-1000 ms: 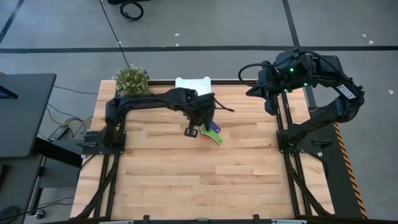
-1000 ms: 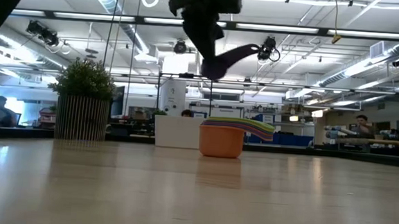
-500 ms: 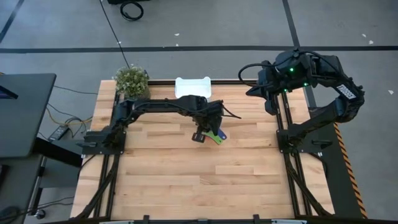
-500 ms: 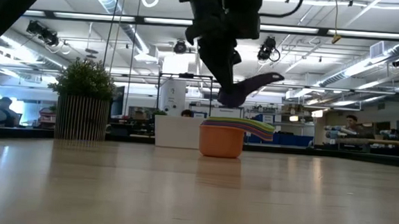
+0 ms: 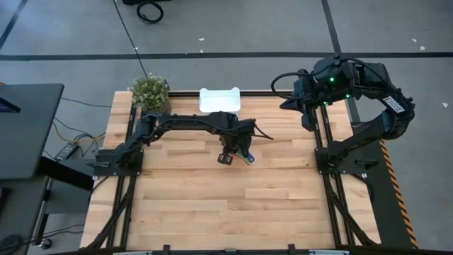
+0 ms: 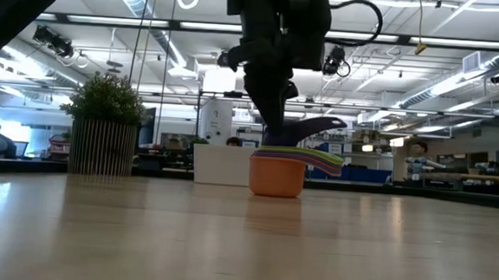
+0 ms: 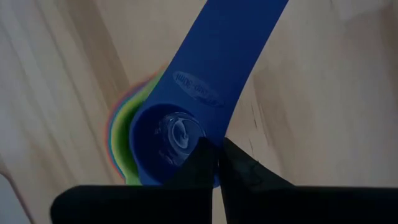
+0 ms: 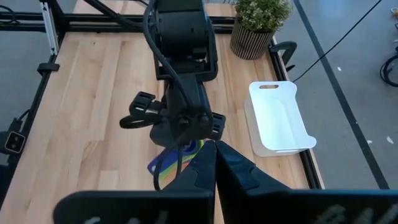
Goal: Nest measuring cups in basket
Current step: Stack the violet measuring cup on top of the green measuring cup, then put the nested measuring cups into the white bin
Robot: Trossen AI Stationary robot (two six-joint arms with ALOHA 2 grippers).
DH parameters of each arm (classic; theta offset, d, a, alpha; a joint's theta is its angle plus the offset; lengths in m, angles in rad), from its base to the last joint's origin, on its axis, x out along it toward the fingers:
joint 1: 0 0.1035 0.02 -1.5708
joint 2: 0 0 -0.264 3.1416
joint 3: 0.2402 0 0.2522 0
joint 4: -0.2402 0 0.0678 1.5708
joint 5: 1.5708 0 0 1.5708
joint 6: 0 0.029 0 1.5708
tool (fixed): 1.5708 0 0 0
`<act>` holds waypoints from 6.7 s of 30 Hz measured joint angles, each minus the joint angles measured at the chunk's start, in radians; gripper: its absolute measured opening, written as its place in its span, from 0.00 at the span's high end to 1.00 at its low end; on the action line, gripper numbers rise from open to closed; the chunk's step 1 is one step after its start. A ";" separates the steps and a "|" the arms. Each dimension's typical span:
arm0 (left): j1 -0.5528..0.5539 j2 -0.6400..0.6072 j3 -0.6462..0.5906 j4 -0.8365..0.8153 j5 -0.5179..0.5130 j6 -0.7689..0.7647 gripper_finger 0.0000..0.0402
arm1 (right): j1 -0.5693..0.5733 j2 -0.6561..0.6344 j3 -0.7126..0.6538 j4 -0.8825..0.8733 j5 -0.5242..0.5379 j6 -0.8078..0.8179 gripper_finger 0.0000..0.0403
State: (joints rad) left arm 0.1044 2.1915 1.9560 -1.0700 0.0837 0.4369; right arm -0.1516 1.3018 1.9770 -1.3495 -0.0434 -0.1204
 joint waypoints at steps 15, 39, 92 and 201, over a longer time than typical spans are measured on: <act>0.001 0.015 0.000 -0.006 -0.031 -0.054 0.85 | 0.000 0.000 0.000 0.000 -0.002 -0.013 0.97; -0.059 -0.090 -0.066 -0.182 0.183 -0.461 0.89 | -0.068 0.007 -0.151 -0.174 0.035 0.406 0.97; -0.156 0.017 -0.085 0.219 -0.159 -1.003 0.99 | -0.237 -0.260 -1.242 0.612 -0.138 0.318 0.97; -0.088 -0.278 -0.086 0.075 -0.175 -0.561 0.61 | -0.237 -0.360 -1.060 0.390 -0.107 -0.238 0.97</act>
State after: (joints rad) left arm 0.0162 1.9133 1.8698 -0.9953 -0.0917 -0.1246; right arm -0.3885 0.9421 0.9173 -0.9596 -0.1500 -0.3588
